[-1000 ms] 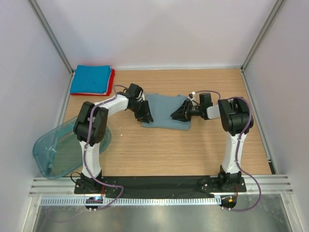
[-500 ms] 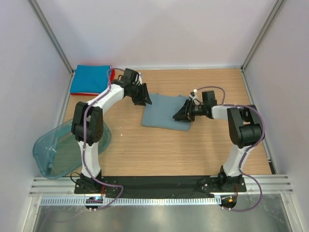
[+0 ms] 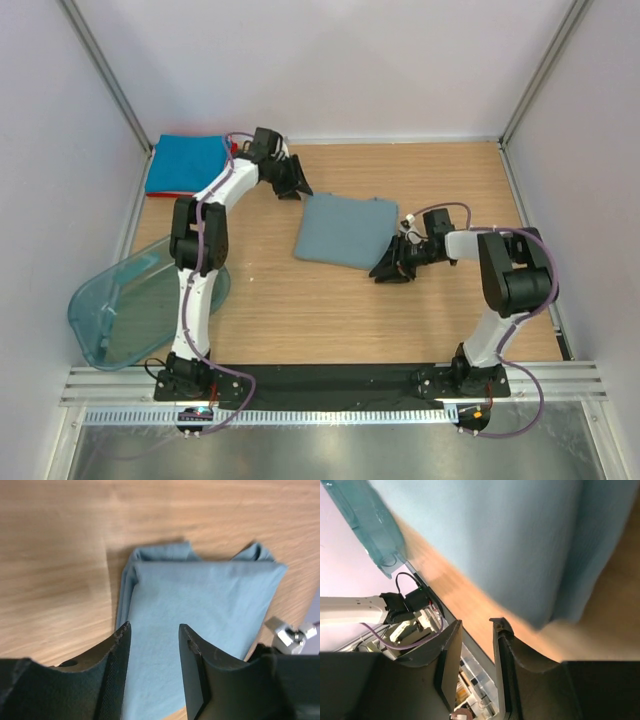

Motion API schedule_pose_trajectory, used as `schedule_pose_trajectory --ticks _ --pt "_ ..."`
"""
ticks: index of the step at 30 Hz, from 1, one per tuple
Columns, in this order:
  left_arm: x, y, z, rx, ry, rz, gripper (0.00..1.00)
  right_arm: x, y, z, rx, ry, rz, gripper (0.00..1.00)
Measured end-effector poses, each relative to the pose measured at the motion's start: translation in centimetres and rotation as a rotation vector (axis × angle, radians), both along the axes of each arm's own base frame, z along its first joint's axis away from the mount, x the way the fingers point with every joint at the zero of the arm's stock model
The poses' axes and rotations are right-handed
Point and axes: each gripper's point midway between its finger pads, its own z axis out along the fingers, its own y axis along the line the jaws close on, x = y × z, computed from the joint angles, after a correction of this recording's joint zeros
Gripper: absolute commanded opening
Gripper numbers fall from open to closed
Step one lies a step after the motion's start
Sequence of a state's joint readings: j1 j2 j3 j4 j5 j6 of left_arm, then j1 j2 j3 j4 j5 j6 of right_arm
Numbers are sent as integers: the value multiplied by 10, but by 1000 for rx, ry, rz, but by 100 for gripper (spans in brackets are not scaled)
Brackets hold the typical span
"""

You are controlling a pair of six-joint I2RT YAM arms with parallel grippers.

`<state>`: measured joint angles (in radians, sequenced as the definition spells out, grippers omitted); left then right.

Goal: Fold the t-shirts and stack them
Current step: Fold the tshirt

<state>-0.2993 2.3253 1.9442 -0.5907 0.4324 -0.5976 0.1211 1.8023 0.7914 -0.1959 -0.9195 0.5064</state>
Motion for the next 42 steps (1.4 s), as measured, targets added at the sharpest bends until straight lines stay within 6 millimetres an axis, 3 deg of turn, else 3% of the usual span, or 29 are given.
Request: schedule_pose_trajectory --ticks 6,9,12,18,23,27,34,39,42 --pt "30 24 35 -29 -70 41 47 -1 -12 43 -103 -64 -42 42" --pt "29 29 31 -45 -52 27 47 1 -17 62 -142 -120 -69 43" --pt "18 26 12 -43 -14 -10 47 -2 -21 69 -168 -132 -83 46" --pt "-15 19 -29 -11 97 -51 45 6 -34 58 -311 -108 -126 43" --pt "-27 13 -33 -7 110 -59 45 41 -29 60 -328 -142 -168 41" --pt "-43 13 -33 3 128 -58 44 57 -28 41 -360 -123 -168 39" --pt "-84 6 -34 21 182 -63 45 39 -56 -6 -554 -14 -129 33" --pt "-120 12 -29 63 237 -11 48 33 -73 -12 -657 -8 -119 33" --pt "-125 18 -14 71 224 30 52 30 -80 -12 -689 -14 -111 35"
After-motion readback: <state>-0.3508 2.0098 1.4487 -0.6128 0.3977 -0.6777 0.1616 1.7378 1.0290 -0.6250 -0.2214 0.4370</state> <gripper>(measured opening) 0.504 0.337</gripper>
